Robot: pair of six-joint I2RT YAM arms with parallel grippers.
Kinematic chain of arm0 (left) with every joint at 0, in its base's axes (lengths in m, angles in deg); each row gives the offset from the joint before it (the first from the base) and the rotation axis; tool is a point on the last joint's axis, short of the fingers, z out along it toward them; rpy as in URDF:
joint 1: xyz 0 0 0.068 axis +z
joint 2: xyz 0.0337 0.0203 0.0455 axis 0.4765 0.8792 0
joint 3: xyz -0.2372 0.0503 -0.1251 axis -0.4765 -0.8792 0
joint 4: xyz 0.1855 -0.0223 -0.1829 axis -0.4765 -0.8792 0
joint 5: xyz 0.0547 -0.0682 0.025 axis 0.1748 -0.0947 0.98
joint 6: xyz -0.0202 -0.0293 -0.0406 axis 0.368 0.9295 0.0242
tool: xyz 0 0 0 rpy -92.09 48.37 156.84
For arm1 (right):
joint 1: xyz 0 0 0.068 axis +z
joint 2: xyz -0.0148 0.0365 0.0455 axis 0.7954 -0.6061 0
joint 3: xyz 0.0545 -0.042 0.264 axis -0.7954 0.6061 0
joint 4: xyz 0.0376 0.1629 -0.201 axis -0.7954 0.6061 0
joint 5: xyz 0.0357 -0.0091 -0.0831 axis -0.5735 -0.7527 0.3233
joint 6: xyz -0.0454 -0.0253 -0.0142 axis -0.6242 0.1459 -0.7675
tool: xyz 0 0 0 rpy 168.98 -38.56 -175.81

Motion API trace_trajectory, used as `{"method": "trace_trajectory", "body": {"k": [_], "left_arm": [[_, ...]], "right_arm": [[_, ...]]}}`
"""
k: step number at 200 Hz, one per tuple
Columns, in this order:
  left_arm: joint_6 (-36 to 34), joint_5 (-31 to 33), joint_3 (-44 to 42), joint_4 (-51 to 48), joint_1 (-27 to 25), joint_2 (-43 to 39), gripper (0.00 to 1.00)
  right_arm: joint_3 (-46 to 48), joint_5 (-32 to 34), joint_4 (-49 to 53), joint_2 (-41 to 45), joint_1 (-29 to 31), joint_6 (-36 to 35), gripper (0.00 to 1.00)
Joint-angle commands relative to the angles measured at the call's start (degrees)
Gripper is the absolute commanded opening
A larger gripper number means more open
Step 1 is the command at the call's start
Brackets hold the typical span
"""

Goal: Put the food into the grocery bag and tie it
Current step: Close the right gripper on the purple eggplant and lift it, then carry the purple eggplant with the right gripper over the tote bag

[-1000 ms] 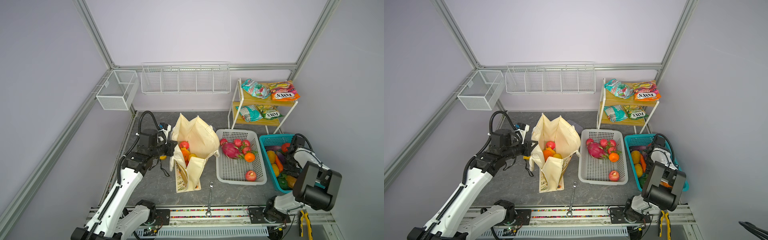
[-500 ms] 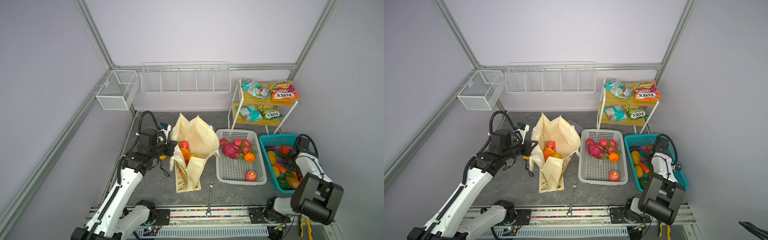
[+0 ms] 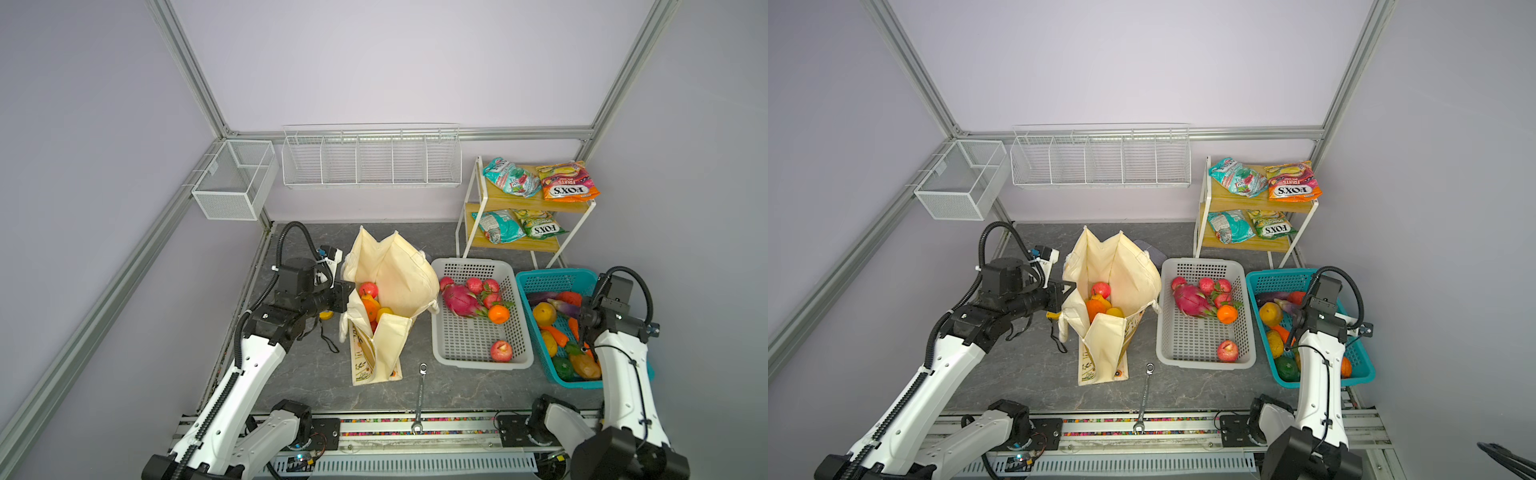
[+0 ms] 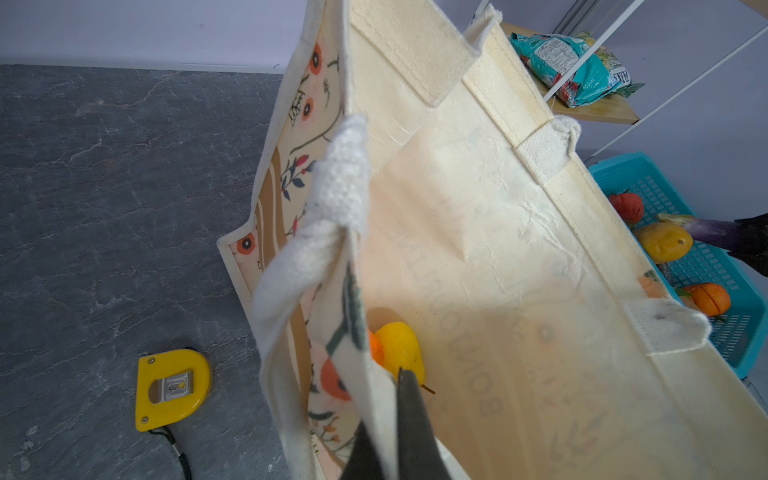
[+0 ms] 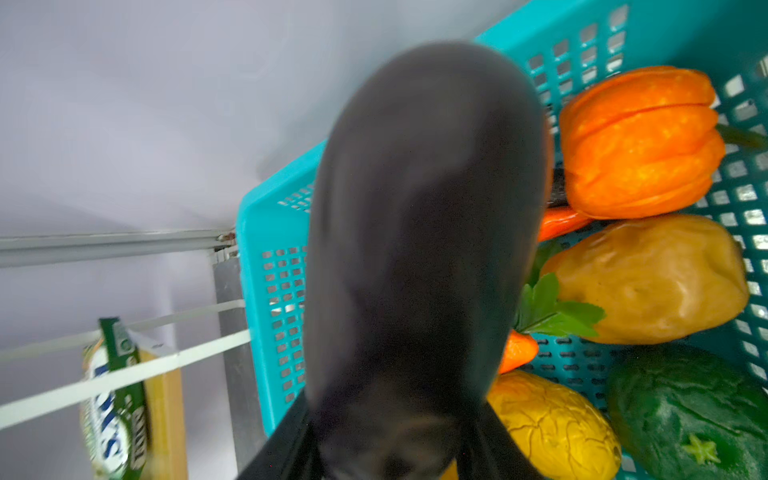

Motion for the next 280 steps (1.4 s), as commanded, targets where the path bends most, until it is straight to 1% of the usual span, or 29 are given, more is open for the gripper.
{"method": "trace_trajectory", "body": {"k": [1, 29, 52, 67, 90, 95, 113, 135, 147, 170, 188, 204, 220, 261, 280], "left_arm": [[-0.7, -1.4, -0.1, 0.6, -0.4, -0.9, 0.0], [-0.6, -1.7, -0.2, 0.8, -0.4, -0.8, 0.0], [-0.5, -2.0, -0.2, 0.9, -0.4, -0.7, 0.0], [-0.5, -2.1, -0.2, 0.9, -0.4, -0.9, 0.0], [-0.4, -2.2, -0.2, 1.0, -0.4, -0.9, 0.0], [-0.4, -2.2, -0.2, 1.0, -0.4, -1.0, 0.0], [-0.4, -2.2, -0.2, 1.0, -0.4, -1.0, 0.0], [-0.4, -2.3, -0.2, 1.0, -0.4, -0.9, 0.0], [-0.3, -2.4, -0.2, 1.0, -0.4, -0.9, 0.0], [-0.3, -2.4, -0.2, 1.0, -0.4, -0.9, 0.0], [-0.4, -2.3, -0.2, 1.0, -0.4, -1.0, 0.0], [-0.3, -2.4, -0.2, 1.0, -0.4, -1.0, 0.0], [-0.3, -2.3, -0.2, 1.0, -0.4, -1.2, 0.0], [-0.3, -2.2, -0.1, 1.0, -0.4, -1.5, 0.0], [-0.2, -0.3, -0.1, 0.8, -0.4, -2.4, 0.0]], "right_arm": [[-3.4, 1.5, 4.7, 3.9, 4.7, -3.1, 0.37], [-6.9, 3.1, 6.4, 7.1, 11.7, -4.6, 0.36], [-10.1, 6.5, 6.9, 9.0, 18.6, -6.0, 0.34], [-12.8, 8.6, 7.5, 9.1, 22.9, -7.4, 0.34], [-16.2, 8.7, 5.7, 7.3, 30.1, -11.2, 0.34], [-16.8, 8.9, 5.2, 6.5, 31.6, -12.0, 0.34], [-19.5, 11.2, 2.8, 3.1, 41.0, -15.6, 0.34], [-23.1, 17.1, -1.2, -1.8, 52.8, -21.3, 0.34], [-25.5, 20.1, -4.6, -5.4, 59.9, -26.4, 0.35], [-30.9, 21.8, -8.5, -13.3, 69.3, -35.1, 0.34], [-35.7, 21.9, -10.8, -20.3, 75.0, -42.4, 0.35], [-39.9, 21.2, -11.9, -26.1, 78.3, -47.7, 0.35], [-44.0, 18.9, -11.3, -31.9, 79.6, -50.2, 0.35], [-51.5, 10.2, -6.3, -41.5, 79.9, -51.8, 0.35], [-54.8, 7.0, -2.1, -45.3, 79.9, -51.2, 0.36]]}}
